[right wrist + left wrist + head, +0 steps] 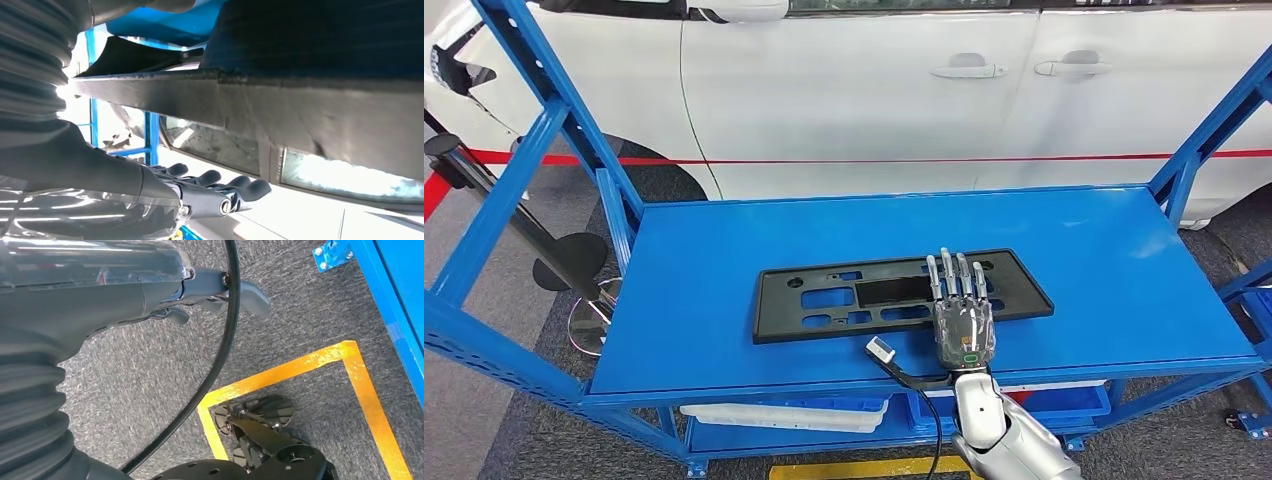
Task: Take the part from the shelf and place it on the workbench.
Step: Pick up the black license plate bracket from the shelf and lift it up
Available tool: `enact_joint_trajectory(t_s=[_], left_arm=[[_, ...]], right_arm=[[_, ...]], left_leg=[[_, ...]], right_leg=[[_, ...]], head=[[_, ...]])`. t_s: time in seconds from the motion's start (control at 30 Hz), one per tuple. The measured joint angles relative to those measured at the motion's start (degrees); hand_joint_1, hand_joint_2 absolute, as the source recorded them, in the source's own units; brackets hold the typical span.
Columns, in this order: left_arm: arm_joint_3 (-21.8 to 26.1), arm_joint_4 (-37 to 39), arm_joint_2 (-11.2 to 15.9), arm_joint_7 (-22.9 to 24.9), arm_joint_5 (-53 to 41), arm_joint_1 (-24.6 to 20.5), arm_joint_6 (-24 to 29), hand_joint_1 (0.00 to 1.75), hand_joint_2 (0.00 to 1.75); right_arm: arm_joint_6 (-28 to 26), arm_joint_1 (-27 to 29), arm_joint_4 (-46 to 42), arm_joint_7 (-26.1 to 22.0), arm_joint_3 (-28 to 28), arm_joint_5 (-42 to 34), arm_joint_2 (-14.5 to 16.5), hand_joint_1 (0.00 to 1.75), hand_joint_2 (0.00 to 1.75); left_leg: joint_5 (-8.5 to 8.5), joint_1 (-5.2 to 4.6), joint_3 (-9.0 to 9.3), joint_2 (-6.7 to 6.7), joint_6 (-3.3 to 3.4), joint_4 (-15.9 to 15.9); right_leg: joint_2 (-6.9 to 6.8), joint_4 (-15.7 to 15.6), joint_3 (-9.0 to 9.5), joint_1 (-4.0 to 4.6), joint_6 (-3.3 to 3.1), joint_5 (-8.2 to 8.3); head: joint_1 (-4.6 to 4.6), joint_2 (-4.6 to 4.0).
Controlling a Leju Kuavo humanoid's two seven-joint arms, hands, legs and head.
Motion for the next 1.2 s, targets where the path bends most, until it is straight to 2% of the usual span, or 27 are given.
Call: enact_joint_trajectory(t_s=[0.4, 0.63, 0.77, 1.0, 1.2], left_arm=[[1.18, 0.00, 0.00, -0.17, -0.30, 0.35, 0.04, 0.00, 1.75], [1.90, 0.00, 0.00, -0.37, -0.45, 0.40, -0.16, 0.00, 1.75], [2.06, 0.00, 0.00, -0.39, -0.57, 0.41, -0.24, 0.00, 1.75], [2.35, 0.00, 0.00, -0.67, -0.88, 0.39, -0.28, 0.00, 1.75], [2.36, 0.00, 0.00, -0.78, -2.33, 0.26, -0.27, 0.00, 1.75]], right_arm=[[-0.03, 4.11, -8.74, 0.76, -0.27, -0.01, -1.20, 0.00, 1.75], [0.39, 6.37, -14.32, 0.51, -0.32, -0.01, -3.90, 0.00, 1.75], [0.83, 8.13, -17.12, -0.72, -0.96, -0.01, -4.33, 0.00, 1.75], [1.19, 9.17, -18.55, -2.05, -1.52, -0.01, -4.34, 0.00, 1.75], [2.51, 7.31, -17.38, 0.42, 0.65, -0.01, -4.41, 0.00, 1.75]], left_leg=[[0.00, 0.00, -0.12, 0.00, 0.00, 0.00], [0.00, 0.00, -0.32, -0.01, 0.00, 0.01], [0.00, 0.00, -0.45, -0.01, 0.00, 0.01], [0.00, 0.00, -0.53, -0.01, 0.01, 0.00], [0.00, 0.00, -0.55, 0.01, 0.00, -0.02]], right_leg=[[0.00, 0.00, -0.12, 0.00, 0.00, 0.00], [-0.02, 0.00, -0.29, -0.01, 0.00, 0.00], [0.00, 0.01, -0.42, -0.01, 0.00, 0.00], [-0.01, 0.01, -0.52, -0.01, 0.00, 0.00], [0.00, 0.02, -0.51, -0.01, 0.00, 0.00]], head=[[-0.01, 0.00], [0.00, 0.00], [-0.01, 0.00], [-0.01, 0.00], [-0.01, 0.00]])
